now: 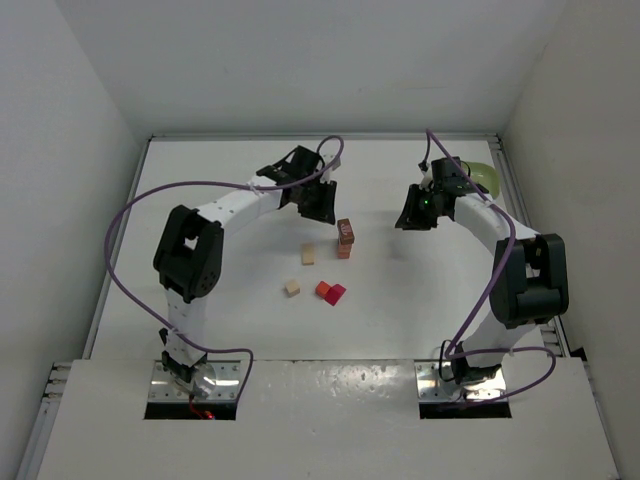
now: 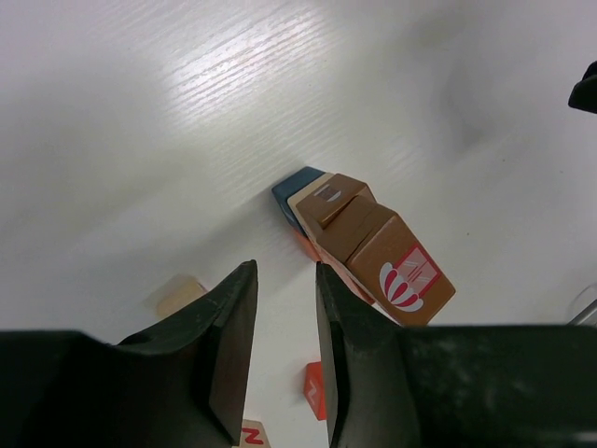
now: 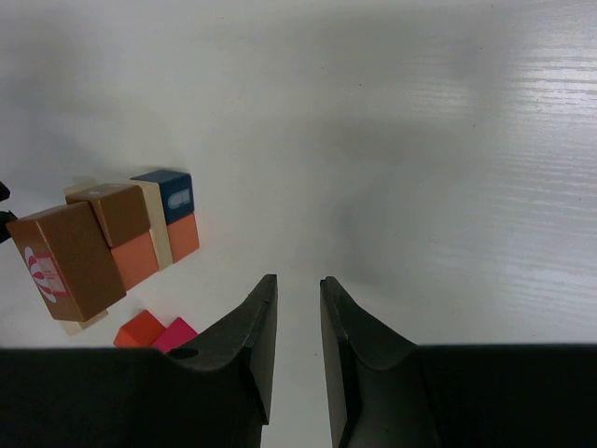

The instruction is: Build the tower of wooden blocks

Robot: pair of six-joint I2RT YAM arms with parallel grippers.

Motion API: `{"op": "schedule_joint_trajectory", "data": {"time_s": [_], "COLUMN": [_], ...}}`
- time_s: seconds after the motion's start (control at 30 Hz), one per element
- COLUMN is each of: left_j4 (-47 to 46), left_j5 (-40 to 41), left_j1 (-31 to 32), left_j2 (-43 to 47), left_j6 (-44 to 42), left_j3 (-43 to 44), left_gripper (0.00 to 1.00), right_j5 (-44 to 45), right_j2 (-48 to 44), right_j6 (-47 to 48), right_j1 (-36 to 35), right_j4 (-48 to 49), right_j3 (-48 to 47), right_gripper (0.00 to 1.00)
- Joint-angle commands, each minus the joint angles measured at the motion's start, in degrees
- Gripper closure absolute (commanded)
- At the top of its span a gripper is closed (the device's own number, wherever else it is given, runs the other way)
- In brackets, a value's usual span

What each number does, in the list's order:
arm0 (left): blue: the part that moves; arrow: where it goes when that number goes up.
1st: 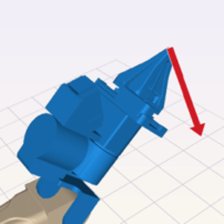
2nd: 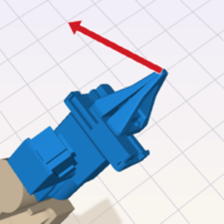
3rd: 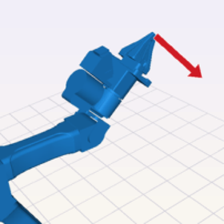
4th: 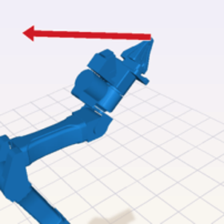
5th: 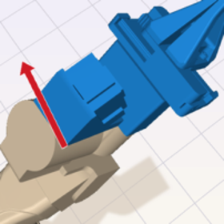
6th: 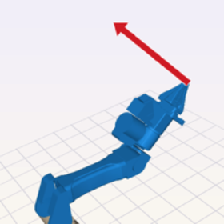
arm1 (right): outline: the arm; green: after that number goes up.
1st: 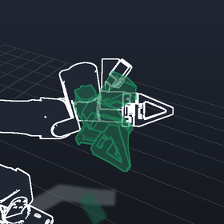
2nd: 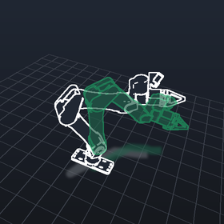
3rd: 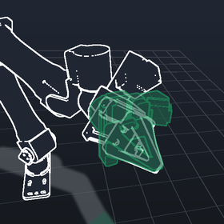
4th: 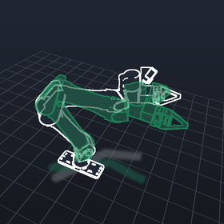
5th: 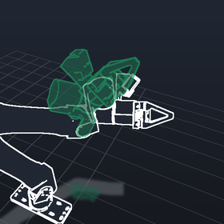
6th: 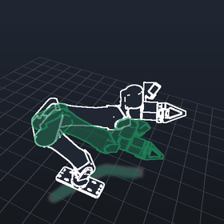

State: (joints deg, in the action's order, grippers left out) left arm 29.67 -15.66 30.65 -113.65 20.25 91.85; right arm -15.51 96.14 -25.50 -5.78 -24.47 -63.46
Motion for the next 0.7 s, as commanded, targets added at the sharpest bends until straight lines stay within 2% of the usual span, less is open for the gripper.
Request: {"op": "schedule_joint_trajectory", "data": {"time_s": [0.0,0.4,0.67], "left_j4": [-0.3,-0.3,-0.3], "left_j5": [-1.1,-2.2,-2.2], "left_j1": [-0.3,-0.3,-0.3], "left_j2": [-1.2,-1.8,-2.3], "left_j6": [0.8,1.5,1.5], "left_j3": [2.2,1.0,2.1], "left_gripper": [0.63,0.63,0.56], "right_j5": [-0.2,-0.1,0.0], "right_j2": [-0.2,0.5,0.4], "right_j6": [0.3,0.3,0.5], "right_j1": [-0.3,-0.1,0.0], "right_j4": [1.2,1.4,1.4], "right_j3": [-2.4,-2.8,-2.7], "right_gripper": [0.75,0.75,0.75]}}
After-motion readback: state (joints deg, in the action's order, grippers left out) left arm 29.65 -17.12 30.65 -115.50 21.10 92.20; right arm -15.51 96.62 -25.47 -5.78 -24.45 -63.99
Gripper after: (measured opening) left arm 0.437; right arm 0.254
